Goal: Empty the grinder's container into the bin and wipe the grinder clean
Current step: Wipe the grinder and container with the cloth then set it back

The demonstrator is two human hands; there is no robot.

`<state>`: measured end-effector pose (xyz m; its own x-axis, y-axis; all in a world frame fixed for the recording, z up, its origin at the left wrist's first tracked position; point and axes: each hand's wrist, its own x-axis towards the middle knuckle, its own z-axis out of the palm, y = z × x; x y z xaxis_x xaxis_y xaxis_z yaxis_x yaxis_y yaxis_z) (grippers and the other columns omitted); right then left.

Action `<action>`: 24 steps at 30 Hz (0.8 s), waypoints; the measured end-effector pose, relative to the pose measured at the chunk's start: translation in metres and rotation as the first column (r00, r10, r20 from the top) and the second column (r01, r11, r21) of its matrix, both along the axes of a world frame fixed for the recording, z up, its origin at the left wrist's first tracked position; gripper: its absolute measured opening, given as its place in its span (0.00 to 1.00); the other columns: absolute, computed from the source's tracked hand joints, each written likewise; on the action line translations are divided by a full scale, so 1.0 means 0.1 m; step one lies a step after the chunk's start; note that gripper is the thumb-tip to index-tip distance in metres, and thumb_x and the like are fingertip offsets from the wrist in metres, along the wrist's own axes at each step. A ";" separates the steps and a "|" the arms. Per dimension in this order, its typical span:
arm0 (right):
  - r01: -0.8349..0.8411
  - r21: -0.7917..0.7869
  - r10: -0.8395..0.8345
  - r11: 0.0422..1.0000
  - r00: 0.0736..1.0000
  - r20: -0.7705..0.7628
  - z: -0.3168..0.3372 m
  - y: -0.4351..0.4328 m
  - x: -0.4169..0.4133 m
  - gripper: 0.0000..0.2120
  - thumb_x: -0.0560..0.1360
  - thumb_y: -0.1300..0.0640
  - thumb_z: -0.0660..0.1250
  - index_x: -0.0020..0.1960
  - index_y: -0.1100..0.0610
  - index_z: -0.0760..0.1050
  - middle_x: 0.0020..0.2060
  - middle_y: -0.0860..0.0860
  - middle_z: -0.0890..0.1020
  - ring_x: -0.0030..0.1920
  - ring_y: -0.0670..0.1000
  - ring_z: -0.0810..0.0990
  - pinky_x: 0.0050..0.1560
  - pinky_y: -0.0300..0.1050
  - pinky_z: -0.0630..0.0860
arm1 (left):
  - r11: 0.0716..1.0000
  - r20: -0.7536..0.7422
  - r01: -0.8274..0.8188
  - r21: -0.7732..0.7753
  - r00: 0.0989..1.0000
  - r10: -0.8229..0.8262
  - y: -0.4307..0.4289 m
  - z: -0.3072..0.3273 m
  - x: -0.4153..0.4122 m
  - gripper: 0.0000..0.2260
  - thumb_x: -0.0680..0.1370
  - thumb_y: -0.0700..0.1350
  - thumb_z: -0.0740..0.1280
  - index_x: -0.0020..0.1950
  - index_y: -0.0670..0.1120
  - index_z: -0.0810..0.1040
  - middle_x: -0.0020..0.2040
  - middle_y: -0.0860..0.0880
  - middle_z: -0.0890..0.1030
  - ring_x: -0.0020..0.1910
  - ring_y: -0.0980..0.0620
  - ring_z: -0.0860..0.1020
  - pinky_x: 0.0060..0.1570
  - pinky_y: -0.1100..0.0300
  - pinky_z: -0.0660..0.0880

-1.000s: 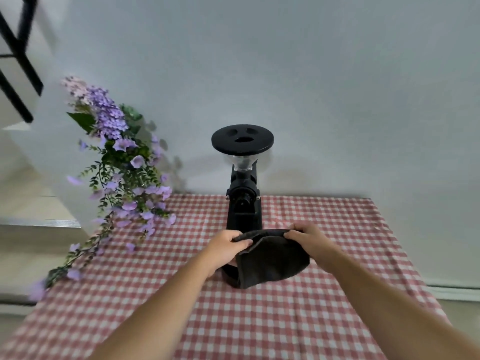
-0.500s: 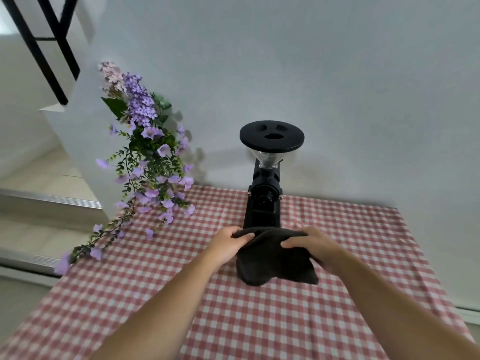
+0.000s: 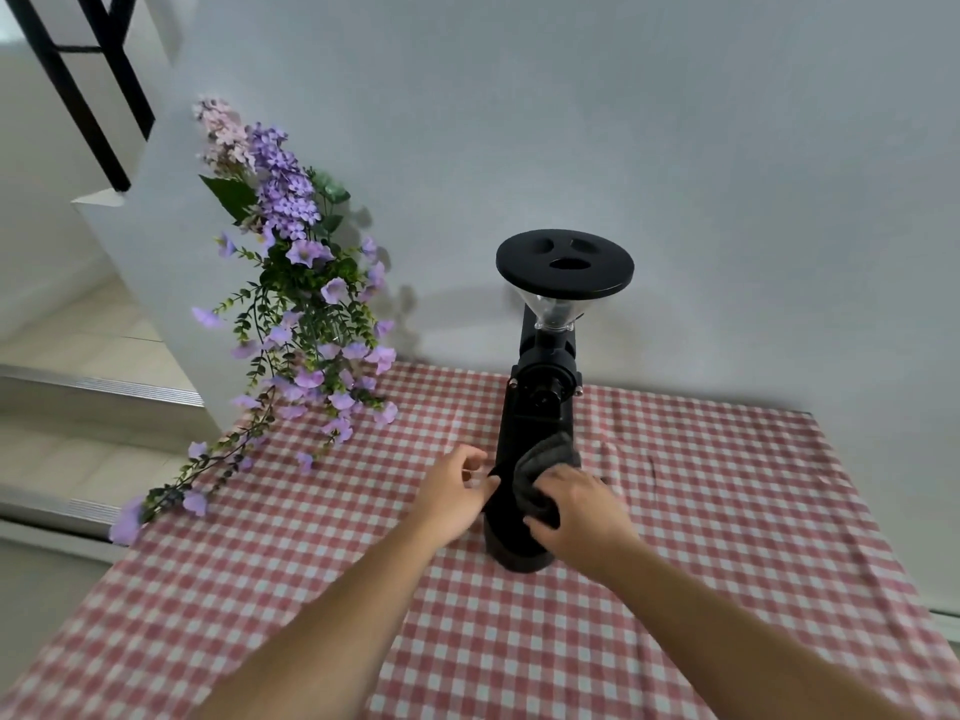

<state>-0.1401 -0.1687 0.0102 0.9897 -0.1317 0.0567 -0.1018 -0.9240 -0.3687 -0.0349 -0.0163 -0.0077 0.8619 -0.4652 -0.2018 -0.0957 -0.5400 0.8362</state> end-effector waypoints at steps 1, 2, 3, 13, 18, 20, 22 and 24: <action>-0.037 -0.086 0.033 0.996 0.998 -0.050 -0.09 0.04 0.00 0.19 0.73 0.45 0.64 0.60 0.51 0.73 0.59 0.47 0.75 0.60 0.50 0.72 0.62 0.44 0.66 | 0.999 -0.009 0.025 0.029 1.000 -0.025 0.01 -0.04 -0.01 0.18 0.79 0.50 0.68 0.67 0.51 0.71 0.64 0.54 0.75 0.59 0.55 0.75 0.56 0.60 0.73; -0.064 -0.161 0.051 0.985 0.995 -0.082 -0.17 0.06 0.00 0.22 0.74 0.44 0.63 0.65 0.51 0.70 0.64 0.47 0.73 0.64 0.51 0.69 0.67 0.47 0.61 | 0.997 -0.010 0.056 0.054 0.998 -0.056 0.02 -0.07 -0.02 0.19 0.79 0.49 0.68 0.69 0.52 0.70 0.66 0.54 0.74 0.63 0.54 0.75 0.59 0.59 0.73; -0.080 -0.214 0.062 0.974 0.994 -0.091 -0.24 0.07 0.00 0.23 0.74 0.43 0.62 0.67 0.50 0.68 0.67 0.48 0.70 0.67 0.51 0.66 0.70 0.48 0.57 | 0.993 -0.008 0.091 0.076 0.996 -0.091 0.03 -0.10 -0.03 0.20 0.78 0.49 0.68 0.70 0.52 0.69 0.68 0.54 0.74 0.65 0.53 0.74 0.60 0.59 0.72; -0.102 -0.375 0.049 0.921 0.988 -0.147 -0.53 0.00 -0.03 0.34 0.77 0.39 0.55 0.73 0.39 0.36 0.77 0.49 0.45 0.75 0.59 0.43 0.69 0.68 0.45 | 0.950 0.040 0.264 0.169 0.961 -0.274 0.04 -0.16 -0.05 0.32 0.79 0.46 0.67 0.79 0.57 0.55 0.77 0.52 0.63 0.75 0.51 0.64 0.71 0.52 0.66; -0.114 -0.391 0.009 0.913 0.966 -0.260 -0.54 -0.01 0.03 0.43 0.77 0.52 0.61 0.70 0.39 0.28 0.76 0.49 0.39 0.74 0.61 0.36 0.65 0.70 0.59 | 0.944 0.057 0.271 0.187 0.957 -0.285 0.08 -0.16 -0.02 0.33 0.80 0.43 0.67 0.79 0.60 0.55 0.77 0.49 0.66 0.74 0.49 0.66 0.71 0.54 0.67; -0.124 -0.370 0.023 0.921 0.964 -0.265 -0.52 -0.04 0.04 0.44 0.76 0.58 0.63 0.72 0.40 0.31 0.76 0.50 0.41 0.74 0.61 0.38 0.65 0.66 0.63 | 0.940 0.067 0.260 0.218 0.957 -0.281 0.06 -0.15 -0.03 0.33 0.80 0.45 0.67 0.79 0.60 0.54 0.71 0.44 0.74 0.67 0.42 0.74 0.62 0.55 0.73; -0.141 -0.351 0.055 0.926 0.968 -0.244 -0.49 -0.07 0.03 0.42 0.75 0.61 0.62 0.74 0.42 0.36 0.77 0.50 0.46 0.74 0.60 0.41 0.66 0.63 0.63 | 0.925 0.081 0.265 0.272 0.952 -0.296 0.04 -0.13 -0.04 0.32 0.80 0.45 0.66 0.79 0.60 0.53 0.65 0.39 0.77 0.60 0.41 0.78 0.56 0.56 0.75; -0.158 -0.337 0.083 0.928 0.970 -0.227 -0.46 -0.12 0.00 0.39 0.75 0.63 0.61 0.75 0.43 0.42 0.76 0.50 0.51 0.75 0.58 0.44 0.68 0.61 0.63 | 0.911 0.086 0.270 0.311 0.947 -0.310 0.03 -0.11 -0.04 0.32 0.81 0.46 0.65 0.79 0.59 0.52 0.67 0.41 0.76 0.60 0.44 0.78 0.57 0.57 0.75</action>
